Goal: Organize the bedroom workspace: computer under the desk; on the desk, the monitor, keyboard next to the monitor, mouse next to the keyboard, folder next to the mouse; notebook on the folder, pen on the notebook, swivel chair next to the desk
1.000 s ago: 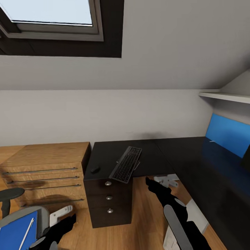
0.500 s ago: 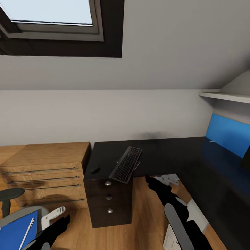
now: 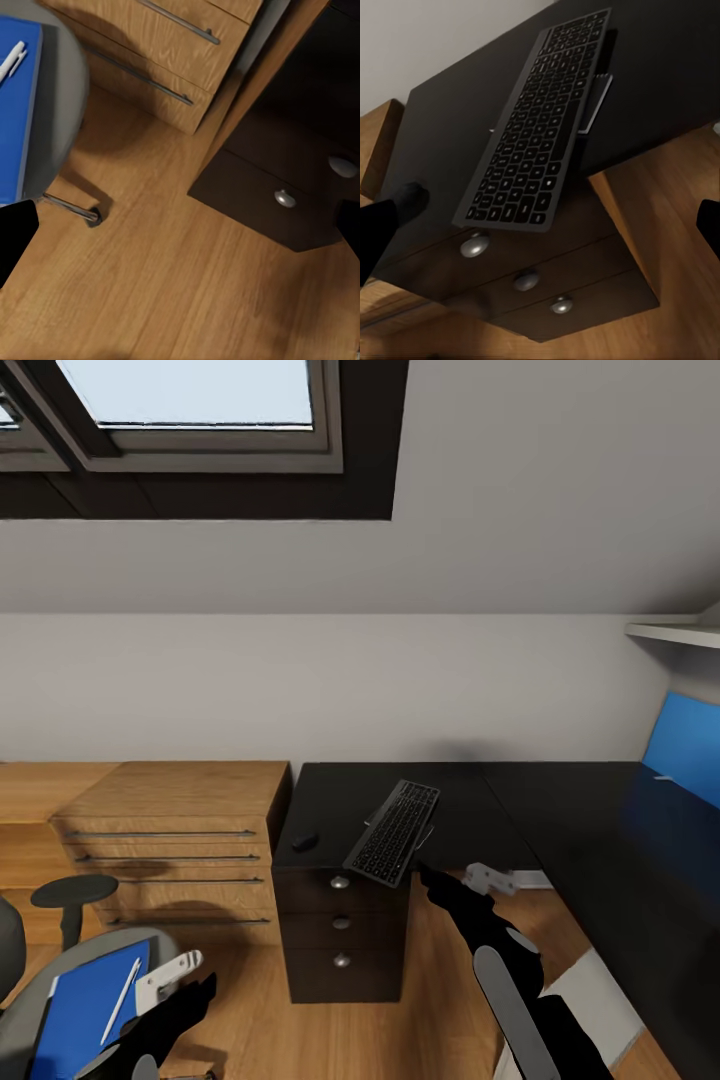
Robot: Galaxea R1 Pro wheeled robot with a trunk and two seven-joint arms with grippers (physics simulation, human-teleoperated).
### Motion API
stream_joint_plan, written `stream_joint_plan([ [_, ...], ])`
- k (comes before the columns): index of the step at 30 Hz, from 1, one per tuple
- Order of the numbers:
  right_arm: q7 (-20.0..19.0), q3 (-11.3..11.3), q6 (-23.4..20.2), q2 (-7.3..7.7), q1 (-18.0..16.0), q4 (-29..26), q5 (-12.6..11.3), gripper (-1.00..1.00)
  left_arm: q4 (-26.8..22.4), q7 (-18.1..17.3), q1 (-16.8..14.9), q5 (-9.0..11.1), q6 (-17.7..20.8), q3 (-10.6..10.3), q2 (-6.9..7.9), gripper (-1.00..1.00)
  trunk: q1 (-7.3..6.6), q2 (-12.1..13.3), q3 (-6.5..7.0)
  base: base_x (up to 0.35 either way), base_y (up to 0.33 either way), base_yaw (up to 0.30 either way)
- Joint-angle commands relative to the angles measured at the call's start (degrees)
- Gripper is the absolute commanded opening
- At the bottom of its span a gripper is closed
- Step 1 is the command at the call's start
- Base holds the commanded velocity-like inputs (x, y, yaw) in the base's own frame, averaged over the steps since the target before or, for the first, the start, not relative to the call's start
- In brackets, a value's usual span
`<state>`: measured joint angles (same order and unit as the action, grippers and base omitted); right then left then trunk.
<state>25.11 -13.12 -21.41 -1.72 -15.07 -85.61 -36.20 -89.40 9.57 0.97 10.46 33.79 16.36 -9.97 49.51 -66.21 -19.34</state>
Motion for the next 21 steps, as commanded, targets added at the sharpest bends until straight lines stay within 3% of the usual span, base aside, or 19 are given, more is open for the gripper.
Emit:
stream_joint_plan([
  [1,0.47,-0.06,-0.13,0.00,-0.05,-0.08,-0.43,1.00,-0.09,0.42,-0.01,0.58,0.24,-0.08,-0.03,1.00,0.01,-0.04,-0.11,0.000,0.000,0.219],
  [6,0.47,-0.06,-0.13,0.03,0.02,-0.08,-0.29,1.00,-0.02,0.44,-0.01,0.54,0.30,-0.40,-0.03,1.00,0.01,-0.04,-0.35,0.000,0.000,0.213],
  [14,0.39,-0.14,-0.21,0.09,0.17,0.01,-0.04,1.00,0.07,0.45,-0.01,0.46,0.31,-0.85,-0.03,1.00,0.01,-0.04,-0.43,0.000,0.000,0.037],
  [15,0.30,-0.27,-0.21,0.77,0.20,-0.04,-0.02,1.00,0.14,0.45,-0.01,0.45,0.31,-1.06,-0.03,1.00,0.01,-0.04,-0.43,0.000,0.000,0.003],
  [21,0.26,-0.68,-0.09,1.69,0.22,0.15,-0.18,1.00,0.28,0.49,-0.01,0.41,0.32,-1.19,-0.03,1.00,0.01,-0.04,-0.43,0.000,0.000,0.001],
])
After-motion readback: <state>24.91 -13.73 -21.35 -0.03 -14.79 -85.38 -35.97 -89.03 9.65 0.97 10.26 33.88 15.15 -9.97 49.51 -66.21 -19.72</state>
